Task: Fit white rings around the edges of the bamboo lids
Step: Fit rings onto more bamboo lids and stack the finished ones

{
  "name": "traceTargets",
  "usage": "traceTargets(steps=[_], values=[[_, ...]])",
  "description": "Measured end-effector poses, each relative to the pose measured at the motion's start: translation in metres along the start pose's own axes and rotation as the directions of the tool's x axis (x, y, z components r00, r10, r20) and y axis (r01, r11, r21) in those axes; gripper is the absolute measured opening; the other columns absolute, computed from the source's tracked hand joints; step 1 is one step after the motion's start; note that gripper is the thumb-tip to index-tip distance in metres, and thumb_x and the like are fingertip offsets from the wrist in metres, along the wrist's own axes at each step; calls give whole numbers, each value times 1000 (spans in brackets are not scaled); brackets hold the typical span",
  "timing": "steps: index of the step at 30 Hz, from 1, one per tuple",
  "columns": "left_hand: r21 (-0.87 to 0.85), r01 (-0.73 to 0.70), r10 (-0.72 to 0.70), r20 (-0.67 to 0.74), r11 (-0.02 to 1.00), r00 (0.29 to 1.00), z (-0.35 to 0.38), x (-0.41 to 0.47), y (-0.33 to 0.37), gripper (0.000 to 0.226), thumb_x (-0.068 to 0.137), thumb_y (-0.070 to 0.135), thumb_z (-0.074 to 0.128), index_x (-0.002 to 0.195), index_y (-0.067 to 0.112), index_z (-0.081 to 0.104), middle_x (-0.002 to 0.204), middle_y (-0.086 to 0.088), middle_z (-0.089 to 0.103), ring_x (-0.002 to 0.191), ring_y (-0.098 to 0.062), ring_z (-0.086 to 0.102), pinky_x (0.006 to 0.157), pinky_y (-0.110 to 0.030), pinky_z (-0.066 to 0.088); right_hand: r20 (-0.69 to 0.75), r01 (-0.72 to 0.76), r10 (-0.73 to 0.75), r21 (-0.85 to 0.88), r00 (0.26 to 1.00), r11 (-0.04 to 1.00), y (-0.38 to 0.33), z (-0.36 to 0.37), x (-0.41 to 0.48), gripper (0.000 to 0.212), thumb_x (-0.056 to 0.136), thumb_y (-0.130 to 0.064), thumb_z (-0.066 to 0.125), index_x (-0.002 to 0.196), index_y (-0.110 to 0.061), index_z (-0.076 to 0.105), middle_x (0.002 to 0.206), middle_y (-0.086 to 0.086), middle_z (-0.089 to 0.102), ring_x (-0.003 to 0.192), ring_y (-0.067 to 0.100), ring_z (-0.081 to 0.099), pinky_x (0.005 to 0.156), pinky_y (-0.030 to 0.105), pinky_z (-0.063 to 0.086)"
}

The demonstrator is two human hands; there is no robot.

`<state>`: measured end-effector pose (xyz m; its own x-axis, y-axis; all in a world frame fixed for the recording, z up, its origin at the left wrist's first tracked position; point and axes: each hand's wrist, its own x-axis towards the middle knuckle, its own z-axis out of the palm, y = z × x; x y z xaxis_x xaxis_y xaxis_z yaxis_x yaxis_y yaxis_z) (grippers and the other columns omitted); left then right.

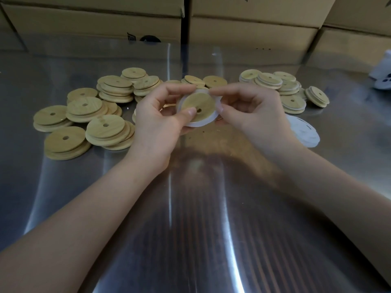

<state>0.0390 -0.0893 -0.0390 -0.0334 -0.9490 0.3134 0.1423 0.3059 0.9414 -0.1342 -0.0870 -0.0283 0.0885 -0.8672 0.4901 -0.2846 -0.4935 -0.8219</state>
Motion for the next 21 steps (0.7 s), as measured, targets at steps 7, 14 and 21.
traceTargets(steps=[7, 14, 21], values=[[123, -61, 45, 129, 991, 991, 1, 0, -2, 42, 86, -8, 62, 107, 28, 66, 108, -1, 66, 103, -17, 67, 85, -40, 59, -49, -30, 28, -45, 998, 999, -2, 3, -1, 33, 85, 4, 64, 96, -26, 73, 79, 7, 67, 82, 36, 66, 76, 52, 57], [240, -142, 123, 93, 960, 988, 4, -2, -2, 36, 85, -1, 70, 108, 26, 67, 107, 11, 71, 103, -2, 67, 94, -26, 53, -23, -59, 58, -64, 998, 996, -1, 4, 0, 30, 87, 4, 62, 97, -23, 73, 87, 13, 67, 86, 35, 65, 79, 48, 58], [97, -8, 3, 53, 995, 999, 3, 2, -4, 37, 87, -5, 65, 104, 28, 70, 109, 3, 73, 105, -8, 68, 95, -35, 55, -23, -183, 185, 81, 982, 980, -4, -2, 6, 22, 83, 10, 65, 83, -12, 63, 60, -8, 62, 61, 11, 65, 65, 30, 60]])
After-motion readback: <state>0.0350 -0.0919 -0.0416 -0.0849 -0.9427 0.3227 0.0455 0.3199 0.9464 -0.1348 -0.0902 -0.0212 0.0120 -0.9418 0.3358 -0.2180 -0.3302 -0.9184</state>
